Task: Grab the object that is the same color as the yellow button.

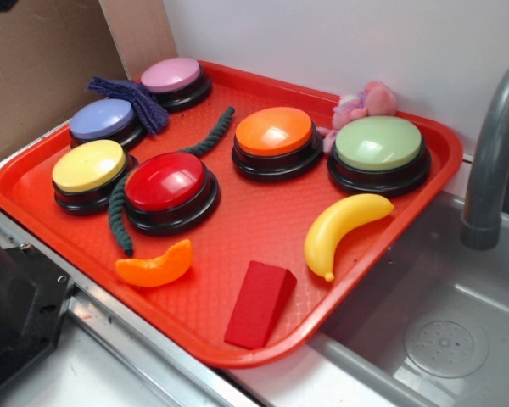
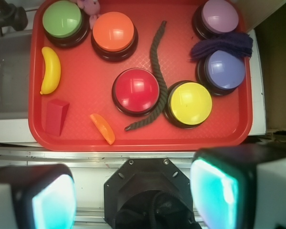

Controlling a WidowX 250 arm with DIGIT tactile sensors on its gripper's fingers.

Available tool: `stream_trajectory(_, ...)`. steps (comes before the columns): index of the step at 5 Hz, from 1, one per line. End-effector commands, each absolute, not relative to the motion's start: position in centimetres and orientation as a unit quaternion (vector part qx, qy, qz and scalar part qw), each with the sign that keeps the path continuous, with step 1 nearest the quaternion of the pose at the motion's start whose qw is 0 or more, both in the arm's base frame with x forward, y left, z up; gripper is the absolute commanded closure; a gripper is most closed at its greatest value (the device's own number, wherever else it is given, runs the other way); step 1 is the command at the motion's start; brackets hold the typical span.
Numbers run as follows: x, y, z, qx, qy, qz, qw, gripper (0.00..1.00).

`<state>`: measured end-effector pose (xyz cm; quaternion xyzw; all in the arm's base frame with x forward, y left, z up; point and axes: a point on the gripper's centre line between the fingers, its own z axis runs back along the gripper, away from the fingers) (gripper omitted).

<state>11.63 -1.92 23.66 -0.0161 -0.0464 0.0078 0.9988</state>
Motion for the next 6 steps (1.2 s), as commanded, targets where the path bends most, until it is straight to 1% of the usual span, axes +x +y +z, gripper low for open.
stream_trajectory(1,11.6,-1.9,23.7,-0.016,-0.046,0.008,0.999,0.0)
stream_trajectory(2,12.9,-2.7,22.7,-0.046,-0.046,0.027,0.998,0.0)
stream_trajectory(3,14.5,-4.1,21.5,-0.04,-0.037,0.036,0.998,0.0)
stream_trajectory(4,16.5,-6.1,19.9,-0.049,-0.03,0.039,0.998,0.0)
stream_trajectory(5,18.6,-7.9,17.8,-0.065,-0.072,0.1,0.99,0.0)
stream_trajectory(6,20.7,-9.9,14.6,-0.095,-0.069,0.128,0.985,0.0)
